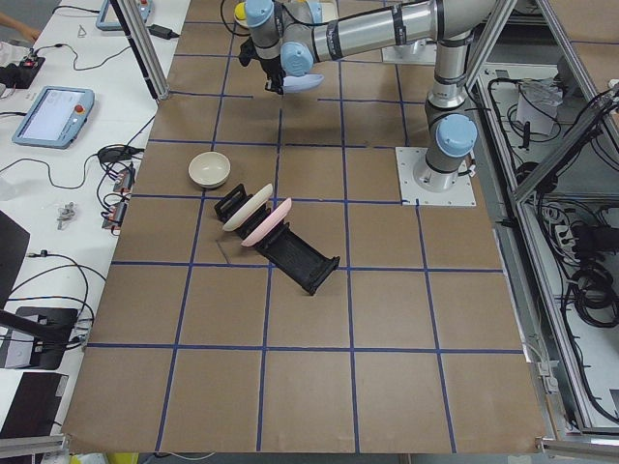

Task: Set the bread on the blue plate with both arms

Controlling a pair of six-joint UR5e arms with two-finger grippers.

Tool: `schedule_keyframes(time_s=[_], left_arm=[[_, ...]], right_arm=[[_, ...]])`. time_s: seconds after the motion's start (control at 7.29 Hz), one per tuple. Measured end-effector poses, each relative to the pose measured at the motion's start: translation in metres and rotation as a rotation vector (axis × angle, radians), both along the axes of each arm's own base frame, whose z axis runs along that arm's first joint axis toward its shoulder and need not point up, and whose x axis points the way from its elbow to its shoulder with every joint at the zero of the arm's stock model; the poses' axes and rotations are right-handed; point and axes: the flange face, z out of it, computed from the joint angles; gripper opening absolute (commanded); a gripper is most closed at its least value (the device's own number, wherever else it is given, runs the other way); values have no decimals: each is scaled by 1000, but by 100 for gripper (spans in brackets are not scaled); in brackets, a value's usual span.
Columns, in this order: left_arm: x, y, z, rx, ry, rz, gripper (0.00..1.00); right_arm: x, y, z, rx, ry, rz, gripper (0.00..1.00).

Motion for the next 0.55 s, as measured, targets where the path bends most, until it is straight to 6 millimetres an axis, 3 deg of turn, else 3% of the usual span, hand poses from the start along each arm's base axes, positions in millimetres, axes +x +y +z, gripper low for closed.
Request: schedule_keyframes(time_s=[0.27,0.55], left_arm=[[-33,3,-39,-25,-1,26,8],[-47,3,-52,-31,35,25,22]], right_arm=[[46,-2,10,3,9,-59,8],[87,0,3,16,13,-116,7]])
